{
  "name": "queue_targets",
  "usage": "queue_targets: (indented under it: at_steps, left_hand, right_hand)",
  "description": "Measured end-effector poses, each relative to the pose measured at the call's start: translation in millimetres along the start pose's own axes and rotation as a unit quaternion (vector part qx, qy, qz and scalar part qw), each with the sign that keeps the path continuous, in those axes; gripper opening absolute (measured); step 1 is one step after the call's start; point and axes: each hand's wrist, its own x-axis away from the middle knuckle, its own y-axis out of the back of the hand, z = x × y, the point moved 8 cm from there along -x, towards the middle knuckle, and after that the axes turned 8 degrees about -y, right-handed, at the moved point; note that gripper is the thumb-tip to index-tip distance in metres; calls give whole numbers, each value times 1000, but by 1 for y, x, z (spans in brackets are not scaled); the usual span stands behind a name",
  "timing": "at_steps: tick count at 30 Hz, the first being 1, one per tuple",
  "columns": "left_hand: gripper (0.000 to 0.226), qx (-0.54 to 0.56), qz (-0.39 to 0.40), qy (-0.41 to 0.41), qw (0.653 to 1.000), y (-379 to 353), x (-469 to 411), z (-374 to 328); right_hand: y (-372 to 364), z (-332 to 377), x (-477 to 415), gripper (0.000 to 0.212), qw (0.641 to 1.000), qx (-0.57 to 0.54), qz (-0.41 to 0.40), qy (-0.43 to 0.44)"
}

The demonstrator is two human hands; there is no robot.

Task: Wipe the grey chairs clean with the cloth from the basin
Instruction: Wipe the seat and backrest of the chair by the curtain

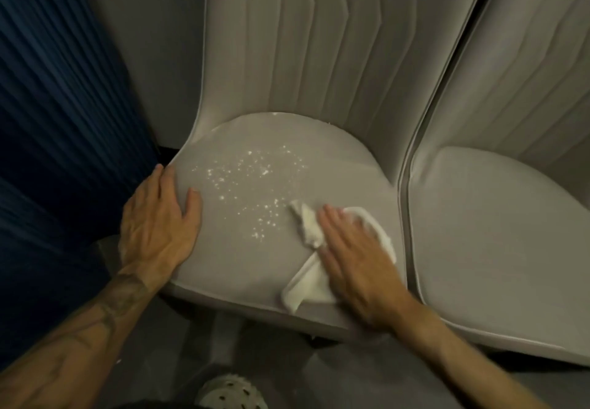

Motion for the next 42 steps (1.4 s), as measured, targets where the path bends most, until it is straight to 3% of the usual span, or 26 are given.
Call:
queue_targets:
  at_steps: [3, 5, 9, 11, 18, 22, 24, 28, 30, 35, 39, 42]
  left_hand:
    - [79, 10, 0, 1, 1000, 2, 0, 0]
    - [75, 5, 4, -5, 1000, 1, 0, 1]
    - [68, 1, 7, 1, 1000, -1, -1, 3]
    - [69, -1, 9, 4, 1000, -3, -2, 4]
    - [68, 3, 11, 6, 1000, -2, -1, 3]
    - [67, -2, 10, 7, 1000, 0, -1, 2]
    - [67, -3, 13, 12, 1000, 0, -1, 2]
    - [67, -7, 20, 12, 1000, 0, -3, 1]
    - [68, -8, 20, 9, 1000, 0, -3, -1]
    - [68, -6, 21, 9, 1000, -2, -3, 2]
    - [69, -5, 17, 8, 1000, -3, -4, 4]
    - [70, -9, 11, 6, 1000, -4, -5, 4]
  right_hand:
    - [18, -65, -45, 59, 989, 33, 12, -143]
    - [21, -62, -56, 60, 983, 18, -5, -180]
    - [-8, 3, -19, 61, 998, -33, 2, -55]
    - [-4, -3, -26, 60, 999, -34, 1, -27]
    - [26, -63, -151, 57, 982, -21, -12, -185]
    - [0, -12, -117, 61, 998, -44, 10, -47]
    - [0, -18, -108, 62, 999, -42, 17, -10]
    - [23, -68, -173, 56, 992, -26, 11, -122]
    - [26, -54, -195, 54, 987, -39, 1, -157]
    - [1, 4, -167, 58, 997, -63, 36, 15]
    - [21, -58, -195, 56, 996, -28, 37, -80]
    - [26, -56, -213, 55, 985, -39, 10, -167]
